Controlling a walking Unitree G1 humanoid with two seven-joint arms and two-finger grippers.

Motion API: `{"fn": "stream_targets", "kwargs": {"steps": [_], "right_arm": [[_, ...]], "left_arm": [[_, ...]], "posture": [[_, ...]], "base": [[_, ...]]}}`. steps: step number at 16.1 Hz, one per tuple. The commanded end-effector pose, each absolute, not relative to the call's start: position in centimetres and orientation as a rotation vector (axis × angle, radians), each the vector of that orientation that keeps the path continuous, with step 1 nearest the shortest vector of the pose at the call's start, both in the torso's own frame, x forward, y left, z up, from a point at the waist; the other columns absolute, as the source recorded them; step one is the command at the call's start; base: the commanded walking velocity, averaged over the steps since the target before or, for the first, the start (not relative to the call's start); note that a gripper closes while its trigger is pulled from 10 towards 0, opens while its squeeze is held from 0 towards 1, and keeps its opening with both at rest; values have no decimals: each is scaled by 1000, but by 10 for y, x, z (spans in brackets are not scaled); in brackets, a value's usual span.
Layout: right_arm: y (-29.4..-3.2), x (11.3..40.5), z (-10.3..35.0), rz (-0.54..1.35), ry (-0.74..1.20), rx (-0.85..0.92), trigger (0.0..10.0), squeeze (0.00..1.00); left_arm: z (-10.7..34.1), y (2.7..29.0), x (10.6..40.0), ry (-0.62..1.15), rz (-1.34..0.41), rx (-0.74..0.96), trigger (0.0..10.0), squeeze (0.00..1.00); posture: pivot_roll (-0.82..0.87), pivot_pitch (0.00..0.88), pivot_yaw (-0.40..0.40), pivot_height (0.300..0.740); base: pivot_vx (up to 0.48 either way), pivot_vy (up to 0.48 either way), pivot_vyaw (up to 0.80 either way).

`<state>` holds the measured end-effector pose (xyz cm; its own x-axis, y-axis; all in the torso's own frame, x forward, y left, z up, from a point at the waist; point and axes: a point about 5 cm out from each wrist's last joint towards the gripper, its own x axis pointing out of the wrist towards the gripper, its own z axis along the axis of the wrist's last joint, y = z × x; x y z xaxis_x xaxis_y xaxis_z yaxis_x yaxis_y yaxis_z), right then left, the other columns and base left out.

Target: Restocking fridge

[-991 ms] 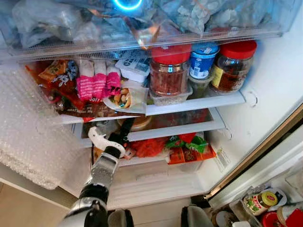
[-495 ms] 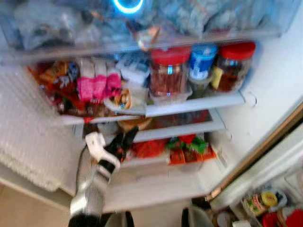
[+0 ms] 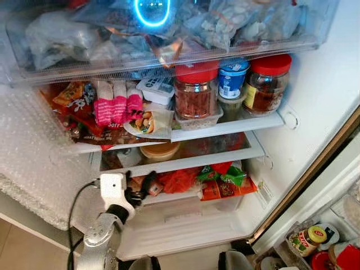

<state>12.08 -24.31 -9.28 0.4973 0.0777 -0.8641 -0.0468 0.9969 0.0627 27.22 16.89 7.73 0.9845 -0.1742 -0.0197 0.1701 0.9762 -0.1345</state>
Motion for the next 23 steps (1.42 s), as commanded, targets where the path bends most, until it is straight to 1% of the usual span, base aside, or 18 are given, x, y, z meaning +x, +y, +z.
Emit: {"fn": "stream_targets", "kwargs": {"steps": [1, 6, 12, 14, 16, 18, 20, 21, 23], "right_arm": [[-235, 120, -95, 98, 1052, 51, 10000, 0], [-235, 120, -95, 93, 1053, 56, 10000, 0], [-236, 121, -95, 95, 1052, 56, 10000, 0], [-236, 121, -95, 96, 1053, 56, 10000, 0], [-236, 121, -95, 97, 1053, 56, 10000, 0], [-235, 122, -95, 100, 1053, 56, 10000, 0], [-234, 122, -95, 105, 1053, 54, 10000, 0], [-234, 122, -95, 105, 1052, 55, 10000, 0], [-234, 123, -95, 108, 1054, 54, 10000, 0]], "left_arm": [[74, 171, 270, 41, -159, -107, 10000, 0], [67, 162, 264, 48, -151, -82, 10000, 0], [60, 165, 263, 70, -125, -75, 10000, 0], [56, 168, 263, 87, -113, -66, 10000, 0], [41, 178, 261, 162, -62, -64, 10000, 0], [17, 191, 255, 272, -25, -55, 10000, 0], [-11, 203, 244, 417, 6, -48, 10000, 0], [-19, 205, 239, 460, 15, -60, 10000, 0], [-40, 214, 224, 591, 72, -52, 10000, 0]], "posture": [[-131, 78, 55, 636], [-124, 106, 50, 636], [-124, 108, 49, 636], [-123, 106, 50, 636], [-119, 105, 51, 636], [-109, 102, 49, 636], [-107, 95, 51, 636], [-105, 92, 52, 636], [-98, 88, 52, 636]], "base": [[-277, 0, 0], [-353, 0, 0], [-295, 0, 0], [0, 0, 0], [0, 0, 0], [0, 0, 0], [0, 0, 0], [0, 0, 0], [0, 339, 0]]}}
